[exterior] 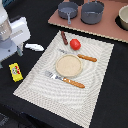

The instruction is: Interact with the objects in diverse but meaningful ways.

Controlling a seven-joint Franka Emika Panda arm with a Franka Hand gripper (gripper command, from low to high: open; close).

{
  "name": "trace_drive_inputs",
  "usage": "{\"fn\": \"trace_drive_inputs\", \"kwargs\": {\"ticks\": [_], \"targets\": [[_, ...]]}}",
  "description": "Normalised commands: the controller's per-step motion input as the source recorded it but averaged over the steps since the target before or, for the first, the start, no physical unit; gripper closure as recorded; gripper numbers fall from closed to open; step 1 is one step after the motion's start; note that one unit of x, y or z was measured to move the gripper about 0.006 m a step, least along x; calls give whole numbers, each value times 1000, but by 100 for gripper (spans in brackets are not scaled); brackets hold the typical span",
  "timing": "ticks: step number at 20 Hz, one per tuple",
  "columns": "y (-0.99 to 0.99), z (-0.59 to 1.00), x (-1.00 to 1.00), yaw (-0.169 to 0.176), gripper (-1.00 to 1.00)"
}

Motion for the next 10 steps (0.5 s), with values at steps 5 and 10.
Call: {"fn": "trace_drive_inputs", "kwargs": {"ticks": [5, 10], "targets": [[-122, -185, 121, -95, -100], [-150, -354, 12, -14, -100]]}}
